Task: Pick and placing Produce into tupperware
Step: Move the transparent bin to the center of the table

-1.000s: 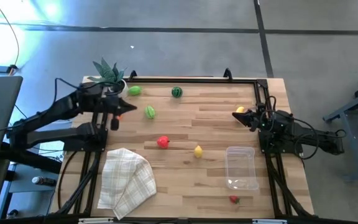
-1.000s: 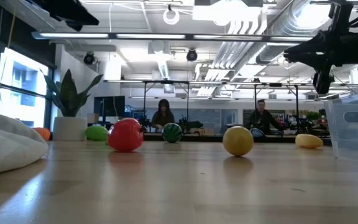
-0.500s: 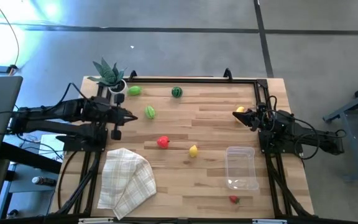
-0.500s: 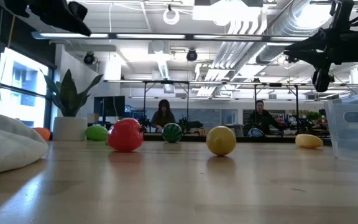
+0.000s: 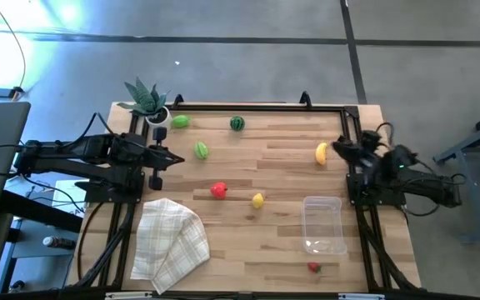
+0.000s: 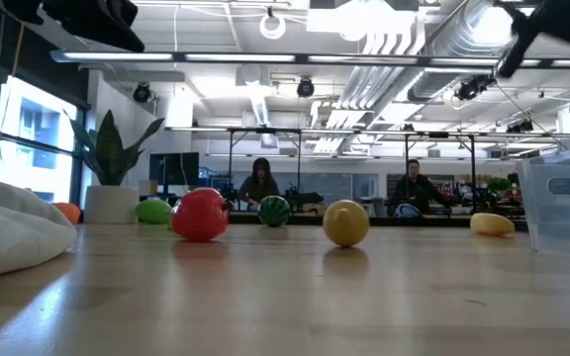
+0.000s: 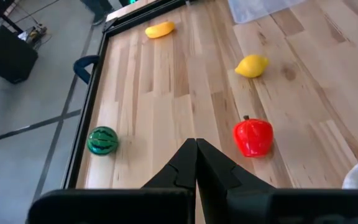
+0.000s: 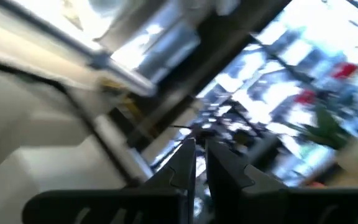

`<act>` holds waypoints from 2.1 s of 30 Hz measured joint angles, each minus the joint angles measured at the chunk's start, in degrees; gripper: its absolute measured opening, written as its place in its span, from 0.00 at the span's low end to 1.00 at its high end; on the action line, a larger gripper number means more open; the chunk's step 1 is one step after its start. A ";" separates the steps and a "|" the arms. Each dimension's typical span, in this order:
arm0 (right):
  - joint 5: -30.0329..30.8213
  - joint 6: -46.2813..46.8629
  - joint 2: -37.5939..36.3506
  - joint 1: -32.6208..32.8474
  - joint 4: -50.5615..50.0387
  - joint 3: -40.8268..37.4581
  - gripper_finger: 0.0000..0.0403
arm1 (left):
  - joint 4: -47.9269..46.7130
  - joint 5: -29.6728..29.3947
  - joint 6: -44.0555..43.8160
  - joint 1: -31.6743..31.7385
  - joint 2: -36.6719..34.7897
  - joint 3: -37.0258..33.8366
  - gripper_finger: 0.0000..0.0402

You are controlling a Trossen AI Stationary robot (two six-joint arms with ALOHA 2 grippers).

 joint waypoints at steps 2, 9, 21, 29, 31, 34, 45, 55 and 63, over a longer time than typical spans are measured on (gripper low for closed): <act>-2.30 -2.49 1.05 0.00 -4.37 6.19 0.07 | 0.00 0.00 -0.86 0.00 0.00 0.00 0.00; -6.97 -13.97 16.18 0.00 -31.46 32.45 0.07 | 0.01 0.07 -1.24 0.00 0.00 0.00 0.00; -10.11 -0.18 47.67 16.94 -76.75 43.97 0.07 | 0.04 0.20 -1.11 0.00 0.00 0.00 0.00; 5.83 19.10 55.69 40.53 -76.41 44.15 0.07 | 0.01 0.21 -1.09 0.00 0.00 -0.02 0.00; 9.27 21.07 58.98 44.70 -77.85 44.15 0.07 | 0.04 0.20 -1.09 0.00 -0.01 -0.02 0.00; 11.49 21.03 65.49 48.30 -78.92 44.13 0.07 | 0.02 0.20 -1.09 0.00 -0.02 -0.02 0.00; 11.79 15.59 86.70 47.60 -77.22 44.06 0.07 | 0.03 0.20 -1.09 0.00 0.00 -0.02 0.00; 9.10 7.91 93.84 41.55 -69.55 44.06 0.07 | 0.02 0.21 -1.09 0.00 -0.02 -0.02 0.00; 9.19 0.12 94.22 34.17 -68.82 44.02 0.07 | 0.01 0.21 -1.09 0.00 -0.01 -0.02 0.00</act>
